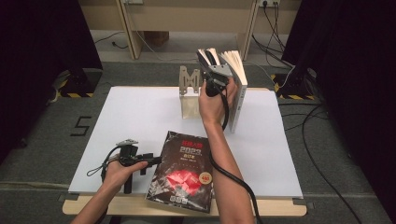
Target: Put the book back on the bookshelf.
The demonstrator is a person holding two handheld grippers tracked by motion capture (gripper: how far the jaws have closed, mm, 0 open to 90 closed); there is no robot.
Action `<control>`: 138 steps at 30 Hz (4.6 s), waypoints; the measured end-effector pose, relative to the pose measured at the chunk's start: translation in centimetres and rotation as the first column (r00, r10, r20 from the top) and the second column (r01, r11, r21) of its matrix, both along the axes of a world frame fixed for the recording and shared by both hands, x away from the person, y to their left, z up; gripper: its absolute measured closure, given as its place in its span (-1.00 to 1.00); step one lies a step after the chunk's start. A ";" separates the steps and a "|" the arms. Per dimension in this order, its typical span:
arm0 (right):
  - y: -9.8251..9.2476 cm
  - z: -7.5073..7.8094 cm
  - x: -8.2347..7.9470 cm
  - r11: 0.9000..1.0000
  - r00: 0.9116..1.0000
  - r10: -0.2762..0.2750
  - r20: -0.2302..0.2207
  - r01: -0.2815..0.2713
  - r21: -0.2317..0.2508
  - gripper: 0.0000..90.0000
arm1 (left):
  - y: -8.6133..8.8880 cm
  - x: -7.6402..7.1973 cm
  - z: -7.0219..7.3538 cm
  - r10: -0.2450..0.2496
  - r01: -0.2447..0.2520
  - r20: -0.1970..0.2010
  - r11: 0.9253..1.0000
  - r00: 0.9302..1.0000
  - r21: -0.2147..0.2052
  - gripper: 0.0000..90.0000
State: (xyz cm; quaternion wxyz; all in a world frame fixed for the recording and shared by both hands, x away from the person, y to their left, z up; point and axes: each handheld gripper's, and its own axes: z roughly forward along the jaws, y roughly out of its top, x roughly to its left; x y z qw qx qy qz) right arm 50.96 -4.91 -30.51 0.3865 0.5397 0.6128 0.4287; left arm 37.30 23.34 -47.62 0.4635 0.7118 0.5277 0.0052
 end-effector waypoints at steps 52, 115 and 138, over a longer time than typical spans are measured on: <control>-0.8 0.6 -1.5 1.000 0.999 -0.009 0.043 0.010 -0.005 0.69 | -0.2 -0.2 0.0 -0.007 0.007 0.003 1.000 1.000 0.004 -0.06; -2.4 1.2 -1.0 0.999 0.998 0.020 -0.061 -0.022 -0.042 0.45 | -0.6 -0.2 -0.3 -0.019 0.019 0.001 1.000 1.000 0.005 -0.06; -2.7 2.6 2.1 0.999 0.958 0.042 -0.283 -0.043 0.001 0.67 | -0.8 -0.2 -0.5 -0.033 0.033 -0.003 0.999 0.999 0.009 -0.06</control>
